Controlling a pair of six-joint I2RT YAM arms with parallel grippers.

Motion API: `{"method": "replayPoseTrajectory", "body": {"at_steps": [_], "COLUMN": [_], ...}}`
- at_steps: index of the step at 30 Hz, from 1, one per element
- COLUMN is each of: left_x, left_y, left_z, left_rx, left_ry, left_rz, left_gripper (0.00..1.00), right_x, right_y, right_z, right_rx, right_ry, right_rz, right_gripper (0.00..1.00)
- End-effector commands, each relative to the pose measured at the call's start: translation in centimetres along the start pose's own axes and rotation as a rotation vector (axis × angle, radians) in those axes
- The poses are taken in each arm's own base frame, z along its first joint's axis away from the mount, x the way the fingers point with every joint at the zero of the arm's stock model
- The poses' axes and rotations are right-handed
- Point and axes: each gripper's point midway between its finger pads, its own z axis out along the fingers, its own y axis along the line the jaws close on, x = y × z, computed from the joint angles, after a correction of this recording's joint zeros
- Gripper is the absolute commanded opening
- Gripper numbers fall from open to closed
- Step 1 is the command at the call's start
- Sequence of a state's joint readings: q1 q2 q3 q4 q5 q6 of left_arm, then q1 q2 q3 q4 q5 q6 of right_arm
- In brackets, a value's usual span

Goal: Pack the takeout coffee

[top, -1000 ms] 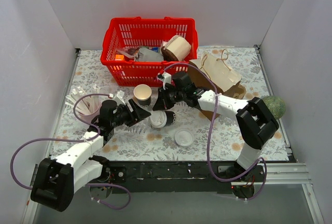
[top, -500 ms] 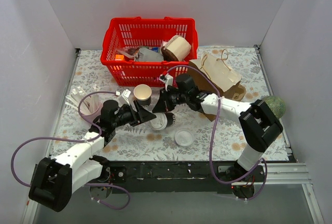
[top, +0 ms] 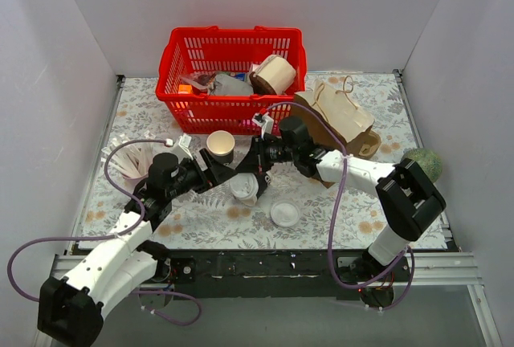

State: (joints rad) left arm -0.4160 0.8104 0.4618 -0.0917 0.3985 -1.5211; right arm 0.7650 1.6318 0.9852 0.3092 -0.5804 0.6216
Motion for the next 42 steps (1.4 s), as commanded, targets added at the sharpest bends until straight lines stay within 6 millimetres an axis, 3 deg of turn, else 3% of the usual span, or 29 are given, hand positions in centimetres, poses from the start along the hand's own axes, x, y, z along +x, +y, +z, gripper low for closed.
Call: {"method": "replayPoseTrajectory", "body": {"at_steps": [1,3,4,6,7,8,12,16,19,23,25,31,35,42], "left_x": [-0.5,0.0,0.4,0.4,0.4,0.2,0.8,4.8,7.2,8.8,8.3,7.4,7.0,6.5], "left_y": [1.6,1.6,1.9,1.7,1.7,1.3,0.8,-0.9,-1.5,-1.3,-1.8,-0.9,-0.3,0.7], "left_z": [-0.7,-0.4,-0.3,0.0,0.1,0.2,1.2,2.6,3.1,4.1,4.8,7.9,9.0,8.7], "left_rx": [-0.129,-0.11,-0.111,-0.088,-0.088,-0.072,-0.068,-0.083,-0.107,-0.176,-0.189,-0.272,-0.32,-0.402], "left_ry": [-0.032,-0.008,-0.001,-0.002,-0.006,-0.012,-0.003,0.091,0.133,0.125,0.09,0.01,-0.014,-0.038], "left_rz": [-0.027,-0.043,-0.065,-0.074,-0.091,-0.092,-0.137,-0.15,-0.174,-0.17,-0.163,-0.163,-0.149,-0.15], "left_gripper": [0.8,0.78,0.78,0.77,0.75,0.75,0.68,0.65,0.66,0.68,0.67,0.61,0.47,0.09], "right_x": [-2.5,-3.3,-4.2,-4.8,-5.6,-6.1,-5.7,-6.9,-7.2,-7.2,-7.1,-6.5,-6.2,-5.9], "right_y": [2.1,1.9,2.8,1.9,2.8,1.9,1.1,2.5,3.5,3.7,4.0,4.4,4.5,4.1], "right_z": [-1.5,-2.4,-3.5,-5.0,-6.5,-7.6,-12.5,-17.1,-18.8,-19.9,-20.0,-19.7,-19.6,-19.4], "right_rx": [-0.011,0.051,0.066,0.177,0.2,0.279,0.448,0.515,0.52,0.536,0.52,0.482,0.471,0.475], "right_ry": [-0.09,-0.125,-0.162,-0.202,-0.247,-0.281,-0.372,-0.518,-0.566,-0.593,-0.598,-0.585,-0.578,-0.565], "right_rz": [-0.069,-0.083,-0.112,-0.129,-0.153,-0.159,-0.162,-0.211,-0.24,-0.263,-0.27,-0.277,-0.276,-0.274], "right_gripper": [0.01,0.01,0.01,0.01,0.01,0.01,0.01,0.01,0.01,0.01,0.01,0.01,0.01,0.01]}}
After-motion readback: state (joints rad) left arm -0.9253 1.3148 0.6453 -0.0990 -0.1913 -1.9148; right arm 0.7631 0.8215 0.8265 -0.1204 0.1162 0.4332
